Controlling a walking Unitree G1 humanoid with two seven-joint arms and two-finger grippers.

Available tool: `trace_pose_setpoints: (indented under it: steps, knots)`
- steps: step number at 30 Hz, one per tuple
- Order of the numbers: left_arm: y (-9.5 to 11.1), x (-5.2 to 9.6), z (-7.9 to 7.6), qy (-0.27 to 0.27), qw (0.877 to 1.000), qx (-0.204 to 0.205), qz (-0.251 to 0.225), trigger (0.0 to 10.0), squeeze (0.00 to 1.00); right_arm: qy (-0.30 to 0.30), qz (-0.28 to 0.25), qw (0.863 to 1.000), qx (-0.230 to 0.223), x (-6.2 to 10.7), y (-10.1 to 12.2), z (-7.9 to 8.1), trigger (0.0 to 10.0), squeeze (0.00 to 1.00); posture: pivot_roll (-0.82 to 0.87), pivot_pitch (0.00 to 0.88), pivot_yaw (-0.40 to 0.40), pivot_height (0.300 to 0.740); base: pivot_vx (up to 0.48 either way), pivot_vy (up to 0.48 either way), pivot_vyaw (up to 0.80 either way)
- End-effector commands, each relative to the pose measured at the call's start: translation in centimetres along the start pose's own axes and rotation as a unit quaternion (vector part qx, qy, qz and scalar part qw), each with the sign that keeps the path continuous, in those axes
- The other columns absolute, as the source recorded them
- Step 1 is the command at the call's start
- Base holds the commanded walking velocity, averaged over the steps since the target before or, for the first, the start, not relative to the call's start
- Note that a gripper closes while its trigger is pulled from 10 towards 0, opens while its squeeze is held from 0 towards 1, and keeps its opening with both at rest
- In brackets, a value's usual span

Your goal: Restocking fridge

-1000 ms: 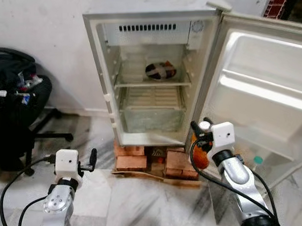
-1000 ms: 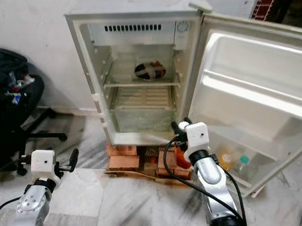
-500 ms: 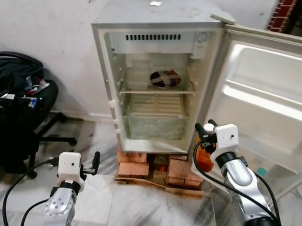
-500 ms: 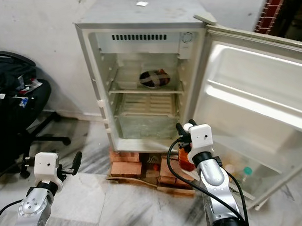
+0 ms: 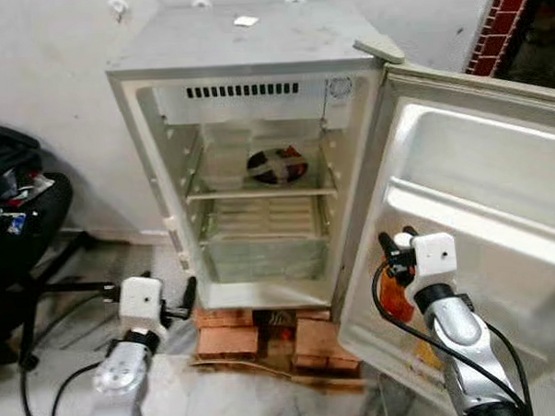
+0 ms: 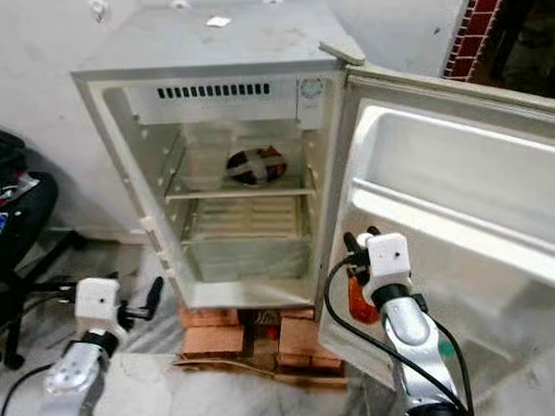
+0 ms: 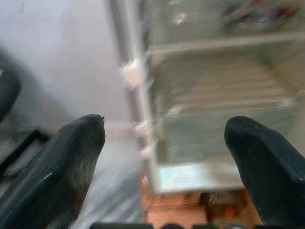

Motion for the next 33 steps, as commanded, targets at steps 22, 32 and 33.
trace_pose_setpoints:
  steps: [22,32,33]
  knots:
    - [0.5,0.1,-0.6,-0.009,1.0,-0.004,-0.012,10.0,0.0,0.032,0.032,0.998,-0.037,1.6,-1.4,0.1,10.0,0.0,0.02,0.0,-0.021,0.74,0.0,-0.311,0.0]
    - [-0.6,3.1,0.3,-0.033,0.999,-0.023,0.027,10.0,0.0,0.087,0.065,0.989,-0.104,3.2,-1.9,1.4,10.0,0.0,0.04,0.0,-0.032,0.74,0.0,0.0,0.0]
    - [-0.6,3.1,0.3,-0.033,0.999,-0.023,0.027,10.0,0.0,0.087,0.065,0.989,-0.104,3.2,-1.9,1.4,10.0,0.0,0.04,0.0,-0.032,0.74,0.0,0.0,0.0]
Point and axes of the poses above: a point about 5 cm out from each wrist's last joint towards the gripper, its own x axis pointing back from the gripper into the wrist, its own y axis along the axis of the wrist's last joint, z = x × y, the point moved 2 cm from there along -x, pointing out of the wrist towards the gripper, and after that the axes turned 9 degrees about -x, right-handed, at the moved point
